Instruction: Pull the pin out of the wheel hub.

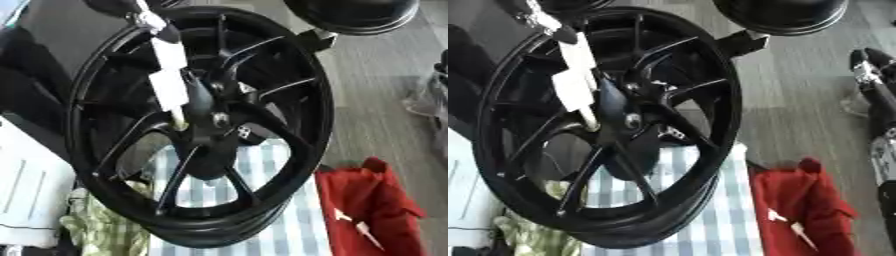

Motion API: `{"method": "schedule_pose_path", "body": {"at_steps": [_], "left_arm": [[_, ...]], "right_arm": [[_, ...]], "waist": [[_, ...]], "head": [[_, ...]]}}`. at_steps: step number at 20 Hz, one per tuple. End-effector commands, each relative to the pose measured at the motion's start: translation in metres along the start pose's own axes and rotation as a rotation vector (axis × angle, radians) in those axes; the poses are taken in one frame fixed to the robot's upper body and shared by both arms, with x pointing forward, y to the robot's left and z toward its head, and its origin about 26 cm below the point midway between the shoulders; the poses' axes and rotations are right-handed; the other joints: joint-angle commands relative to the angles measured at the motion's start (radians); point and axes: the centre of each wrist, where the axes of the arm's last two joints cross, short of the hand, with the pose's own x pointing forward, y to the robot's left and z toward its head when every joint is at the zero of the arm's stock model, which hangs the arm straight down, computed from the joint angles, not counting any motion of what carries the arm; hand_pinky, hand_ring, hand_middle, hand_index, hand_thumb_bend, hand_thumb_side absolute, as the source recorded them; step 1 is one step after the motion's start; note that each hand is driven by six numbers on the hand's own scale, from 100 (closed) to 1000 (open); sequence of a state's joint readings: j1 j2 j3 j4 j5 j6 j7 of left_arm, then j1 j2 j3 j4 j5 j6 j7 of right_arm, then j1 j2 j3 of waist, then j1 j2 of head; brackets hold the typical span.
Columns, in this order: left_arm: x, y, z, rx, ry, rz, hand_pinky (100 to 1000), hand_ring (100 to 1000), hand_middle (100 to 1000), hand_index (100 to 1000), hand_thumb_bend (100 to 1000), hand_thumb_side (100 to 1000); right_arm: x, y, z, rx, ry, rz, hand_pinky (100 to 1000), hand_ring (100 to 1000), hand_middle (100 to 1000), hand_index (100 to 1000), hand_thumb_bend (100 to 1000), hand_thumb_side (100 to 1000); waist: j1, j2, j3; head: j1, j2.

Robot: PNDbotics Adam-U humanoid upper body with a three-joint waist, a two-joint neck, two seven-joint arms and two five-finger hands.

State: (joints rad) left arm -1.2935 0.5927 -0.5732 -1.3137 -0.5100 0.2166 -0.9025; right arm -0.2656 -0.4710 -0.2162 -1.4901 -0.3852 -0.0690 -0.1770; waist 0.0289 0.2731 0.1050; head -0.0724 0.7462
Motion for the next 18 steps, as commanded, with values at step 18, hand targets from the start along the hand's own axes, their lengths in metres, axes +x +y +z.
{"method": "schedule_pose_path", "body": {"at_steps": [18], "left_arm": [[-0.001,-0.01,-0.024,-0.069,0.01,-0.02,805,742,634,742,511,518]], "right_arm": [[0.014,-0.004,-0.008,0.012,-0.038,0.029,957,829,827,802,319,388]], "waist": [[-0.002,-0.022,-0.006]], "head": [[0.016,-0.003]]}}
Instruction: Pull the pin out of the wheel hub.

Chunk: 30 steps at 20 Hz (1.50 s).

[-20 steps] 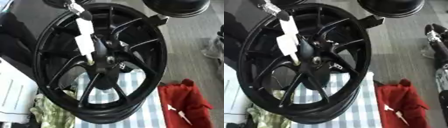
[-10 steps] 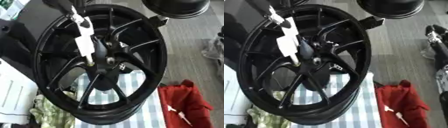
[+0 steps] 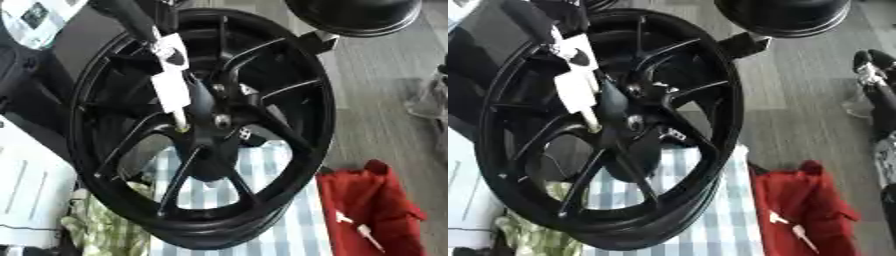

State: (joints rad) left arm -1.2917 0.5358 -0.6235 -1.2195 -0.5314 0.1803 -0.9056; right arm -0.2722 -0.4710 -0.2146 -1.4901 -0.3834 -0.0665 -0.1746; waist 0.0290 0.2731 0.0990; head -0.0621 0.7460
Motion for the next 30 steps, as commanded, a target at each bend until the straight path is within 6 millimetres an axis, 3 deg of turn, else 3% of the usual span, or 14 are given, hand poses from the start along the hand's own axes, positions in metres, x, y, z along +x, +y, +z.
{"method": "schedule_pose_path", "body": {"at_steps": [1,10,17,21,25,30], "left_arm": [[-0.002,0.007,0.007,0.019,0.011,-0.005,803,739,631,739,523,519],[-0.007,0.0,0.001,-0.015,0.012,-0.047,795,713,591,703,516,488],[-0.006,0.0,0.0,-0.018,-0.006,-0.04,779,676,554,626,436,461],[-0.003,0.0,0.002,-0.017,-0.023,-0.035,769,658,534,582,379,404],[-0.001,-0.002,0.0,-0.026,-0.033,-0.028,754,638,509,510,277,273],[0.0,-0.003,0.002,-0.028,-0.04,-0.028,746,625,497,453,230,134]], "right_arm": [[0.013,-0.006,-0.007,0.006,-0.035,0.029,957,830,827,802,319,388],[0.013,-0.007,-0.007,0.004,-0.036,0.032,957,829,827,802,317,389],[0.013,-0.006,-0.007,0.002,-0.034,0.032,957,830,826,802,317,390],[0.013,-0.006,-0.007,-0.001,-0.036,0.03,957,830,826,802,314,391],[0.013,-0.006,-0.007,-0.002,-0.034,0.03,957,830,827,802,313,392],[0.013,-0.006,-0.007,-0.004,-0.034,0.03,957,830,826,802,311,393]], "waist": [[-0.002,-0.022,0.0],[0.001,-0.023,0.001],[0.0,-0.022,0.001],[0.0,-0.022,0.0],[0.001,-0.023,0.0],[0.001,-0.023,0.0]], "head": [[0.006,-0.002],[0.008,0.001],[0.009,0.001],[0.01,0.003],[0.011,0.002],[0.012,0.004]]}}
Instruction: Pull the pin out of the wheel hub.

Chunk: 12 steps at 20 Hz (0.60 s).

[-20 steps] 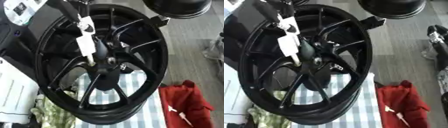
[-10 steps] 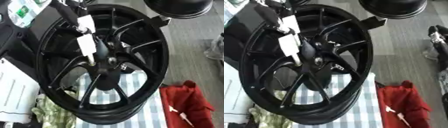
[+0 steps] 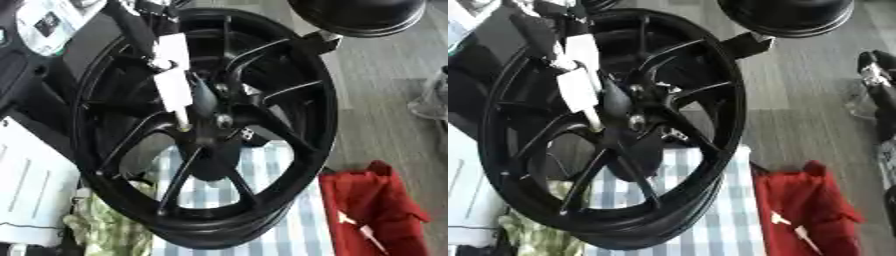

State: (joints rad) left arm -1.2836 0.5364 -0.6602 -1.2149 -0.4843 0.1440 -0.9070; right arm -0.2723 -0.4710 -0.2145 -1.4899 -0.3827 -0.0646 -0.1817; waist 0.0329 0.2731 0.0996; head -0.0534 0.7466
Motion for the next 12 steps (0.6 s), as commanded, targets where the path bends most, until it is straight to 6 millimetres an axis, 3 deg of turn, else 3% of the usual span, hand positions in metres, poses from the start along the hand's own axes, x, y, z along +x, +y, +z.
{"method": "schedule_pose_path", "body": {"at_steps": [1,4,11,12], "left_arm": [[-0.001,0.007,0.012,0.023,0.008,-0.013,746,623,495,441,227,100],[0.003,0.015,0.027,0.071,-0.005,-0.016,743,615,490,423,223,100],[0.016,0.043,0.084,0.256,-0.029,0.005,735,602,479,394,216,100],[0.016,0.046,0.092,0.283,-0.035,0.014,735,603,479,393,132,136]], "right_arm": [[0.013,-0.006,-0.007,0.003,-0.036,0.029,957,830,826,802,310,394],[0.013,-0.006,-0.007,0.002,-0.036,0.028,957,829,826,802,309,394],[0.012,-0.007,-0.007,-0.002,-0.034,0.028,957,829,827,801,307,396],[0.012,-0.007,-0.006,-0.002,-0.034,0.028,957,830,827,801,307,397]], "waist": [[-0.002,-0.023,-0.001],[-0.003,-0.023,0.0],[-0.005,-0.023,0.003],[-0.005,-0.023,0.003]], "head": [[0.004,0.004],[0.003,0.004],[0.001,0.005],[0.001,0.005]]}}
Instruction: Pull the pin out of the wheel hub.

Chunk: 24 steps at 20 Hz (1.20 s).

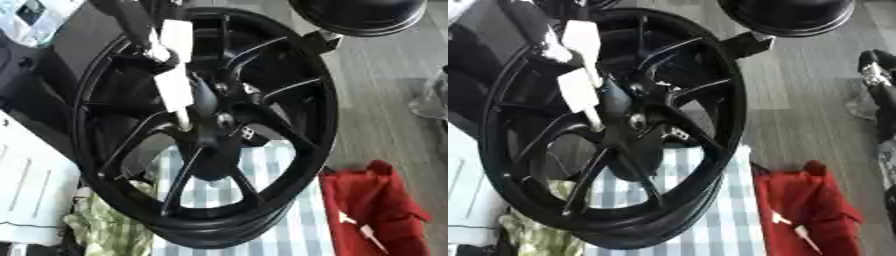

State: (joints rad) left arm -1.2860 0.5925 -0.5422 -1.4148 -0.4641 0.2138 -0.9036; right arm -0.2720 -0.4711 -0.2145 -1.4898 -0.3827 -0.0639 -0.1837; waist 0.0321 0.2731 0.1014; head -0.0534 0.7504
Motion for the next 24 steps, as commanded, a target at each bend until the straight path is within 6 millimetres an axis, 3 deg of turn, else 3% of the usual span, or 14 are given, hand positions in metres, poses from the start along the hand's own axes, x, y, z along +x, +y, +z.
{"method": "schedule_pose_path", "body": {"at_steps": [1,3,4,7,12,19,24], "left_arm": [[0.001,0.028,0.038,0.12,0.005,0.016,735,603,480,391,195,100],[0.003,0.032,0.048,0.152,-0.001,0.03,735,603,480,391,195,100],[0.001,0.038,0.059,0.203,-0.006,0.051,731,604,480,385,139,100],[-0.009,0.044,0.089,0.338,-0.008,0.116,729,602,478,382,123,100],[-0.034,0.036,0.126,0.461,0.071,0.175,728,602,477,381,111,100],[-0.081,-0.008,0.181,0.6,0.253,0.29,726,603,478,382,100,100],[-0.117,-0.058,0.2,0.655,0.433,0.412,724,603,479,385,100,106]], "right_arm": [[0.012,-0.007,-0.006,-0.001,-0.035,0.028,957,829,826,801,306,396],[0.012,-0.007,-0.006,-0.001,-0.036,0.028,957,829,826,801,306,396],[0.013,-0.007,-0.006,-0.003,-0.037,0.027,957,829,826,801,305,396],[0.013,-0.009,-0.006,-0.01,-0.041,0.026,957,829,827,801,304,396],[0.014,-0.011,-0.006,-0.022,-0.046,0.027,957,829,826,801,303,395],[0.019,-0.016,-0.007,-0.049,-0.069,0.022,956,829,827,801,303,393],[0.022,-0.021,-0.006,-0.091,-0.09,0.012,956,829,826,801,302,390]], "waist": [[-0.004,-0.023,0.002],[-0.005,-0.023,0.002],[-0.006,-0.023,0.004],[-0.006,-0.021,0.009],[-0.007,-0.018,0.019],[-0.014,-0.008,0.032],[-0.026,0.001,0.044]], "head": [[0.0,0.002],[-0.001,0.002],[-0.004,0.006],[-0.01,0.012],[-0.02,0.011],[-0.027,0.007],[-0.033,0.003]]}}
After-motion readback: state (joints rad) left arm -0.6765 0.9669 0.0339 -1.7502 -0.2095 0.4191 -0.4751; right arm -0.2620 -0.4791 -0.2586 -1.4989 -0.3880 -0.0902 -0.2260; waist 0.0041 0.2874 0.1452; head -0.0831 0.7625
